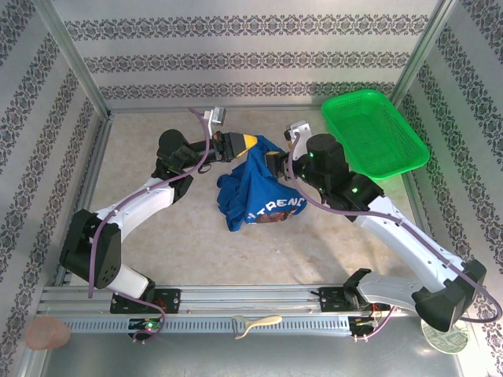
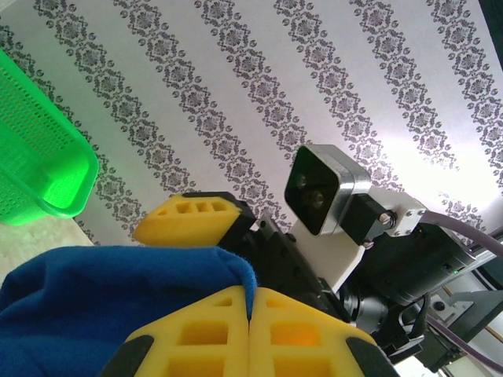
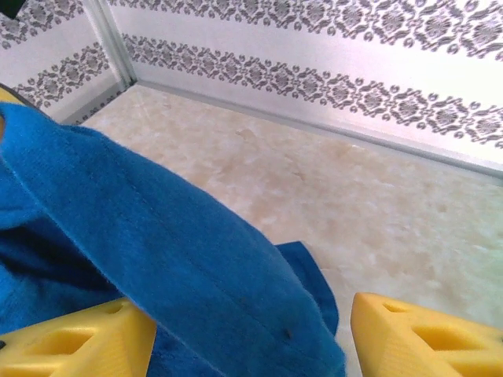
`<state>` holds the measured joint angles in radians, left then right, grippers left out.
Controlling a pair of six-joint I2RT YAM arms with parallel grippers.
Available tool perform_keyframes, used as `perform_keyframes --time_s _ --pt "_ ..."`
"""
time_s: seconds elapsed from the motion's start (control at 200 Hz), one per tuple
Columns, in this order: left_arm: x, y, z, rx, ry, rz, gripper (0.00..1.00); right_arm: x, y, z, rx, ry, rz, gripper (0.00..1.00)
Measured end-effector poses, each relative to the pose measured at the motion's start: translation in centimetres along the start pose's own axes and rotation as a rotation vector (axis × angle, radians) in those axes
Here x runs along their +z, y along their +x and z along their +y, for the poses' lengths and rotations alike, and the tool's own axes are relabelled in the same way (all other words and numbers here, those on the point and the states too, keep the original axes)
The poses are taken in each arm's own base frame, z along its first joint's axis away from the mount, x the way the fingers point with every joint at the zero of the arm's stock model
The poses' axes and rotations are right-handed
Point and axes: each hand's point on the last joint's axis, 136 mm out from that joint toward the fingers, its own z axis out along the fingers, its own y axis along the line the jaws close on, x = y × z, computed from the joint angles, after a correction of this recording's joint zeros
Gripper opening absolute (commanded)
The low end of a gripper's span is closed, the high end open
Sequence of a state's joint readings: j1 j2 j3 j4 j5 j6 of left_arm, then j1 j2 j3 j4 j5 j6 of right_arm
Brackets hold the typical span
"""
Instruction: Fold the inside-out t-shirt
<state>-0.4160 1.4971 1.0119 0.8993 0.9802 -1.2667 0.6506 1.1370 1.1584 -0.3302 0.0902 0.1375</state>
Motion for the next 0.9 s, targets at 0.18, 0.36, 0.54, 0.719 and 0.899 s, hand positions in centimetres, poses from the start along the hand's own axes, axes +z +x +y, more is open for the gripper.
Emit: perform_keyframes --time_s 0.18,0.36,0.54,0.719,0.899 --pt "0.0 0.1 -0.2 -0.008 0.008 0.009 0.00 -0.9 -0.6 -0.2 -0.013 0.008 -0.018 0.68" --pt "0.0 0.2 -0.2 -0.015 0.009 0.013 0.00 0.7 0.0 0.0 -0.021 0.010 0.029 0.67" --pt "0.0 0.2 -0.2 -0.016 0.009 0.013 0.00 2.4 -0.1 0.1 -0.041 0.002 0.062 0.00" --pt "0.0 0.1 -0.1 -0.017 0.004 0.007 0.00 1.4 -3.2 -0.5 0.000 -0.052 0.024 0.00" --pt "-0.5 -0.9 0.5 -0.014 -0.017 -0.037 0.00 -4.7 -6.8 -0.9 0.109 -0.180 -0.119 0.00"
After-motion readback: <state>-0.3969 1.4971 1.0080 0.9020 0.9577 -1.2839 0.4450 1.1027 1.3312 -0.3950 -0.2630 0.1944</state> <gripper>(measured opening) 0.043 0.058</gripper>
